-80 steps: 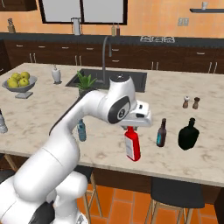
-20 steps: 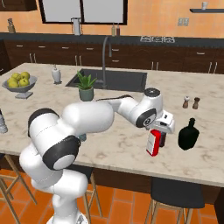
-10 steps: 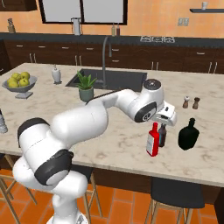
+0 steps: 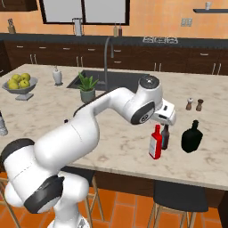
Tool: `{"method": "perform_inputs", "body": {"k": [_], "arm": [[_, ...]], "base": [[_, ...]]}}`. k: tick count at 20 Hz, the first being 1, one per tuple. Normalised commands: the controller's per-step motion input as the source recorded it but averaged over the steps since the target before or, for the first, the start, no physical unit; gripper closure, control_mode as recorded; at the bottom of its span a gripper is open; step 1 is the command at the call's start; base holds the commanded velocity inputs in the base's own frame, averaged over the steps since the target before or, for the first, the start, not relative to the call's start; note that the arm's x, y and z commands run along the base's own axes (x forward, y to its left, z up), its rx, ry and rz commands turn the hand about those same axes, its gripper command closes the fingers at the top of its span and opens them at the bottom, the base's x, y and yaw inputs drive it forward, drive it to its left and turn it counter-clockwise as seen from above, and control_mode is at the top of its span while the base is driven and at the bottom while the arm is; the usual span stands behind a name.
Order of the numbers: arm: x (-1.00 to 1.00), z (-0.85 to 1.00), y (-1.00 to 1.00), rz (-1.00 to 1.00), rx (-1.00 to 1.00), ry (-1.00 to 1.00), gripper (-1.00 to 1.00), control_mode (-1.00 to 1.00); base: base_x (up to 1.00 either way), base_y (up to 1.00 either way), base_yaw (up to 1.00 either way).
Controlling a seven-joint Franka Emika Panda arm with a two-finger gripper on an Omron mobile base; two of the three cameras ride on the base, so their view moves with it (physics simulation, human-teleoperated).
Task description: Move the plastic bottles in the middle to the plastics group, and the glass bottles in the middle to the glass group.
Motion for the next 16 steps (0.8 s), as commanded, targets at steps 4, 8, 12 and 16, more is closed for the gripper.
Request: {"method": "perform_inputs", "body": {"k": [4, 8, 12, 16], "arm": [[-0.36, 0.01, 1.0, 0.0, -0.08, 0.02, -1.0, -1.0], [-0.14, 0.01, 1.0, 0.0, -0.11, 0.12, -1.0, -1.0], [-0.01, 0.0, 1.0, 0.0, -0.09, 0.2, -1.0, -1.0], [0.04, 0.0, 1.0, 0.02, -0.04, 0.14, -1.0, -1.0]], "base": [[0.0, 0.0, 0.0], [0.0, 0.0, 0.0], [0.0, 0.0, 0.0], [0.0, 0.0, 0.0]]}}
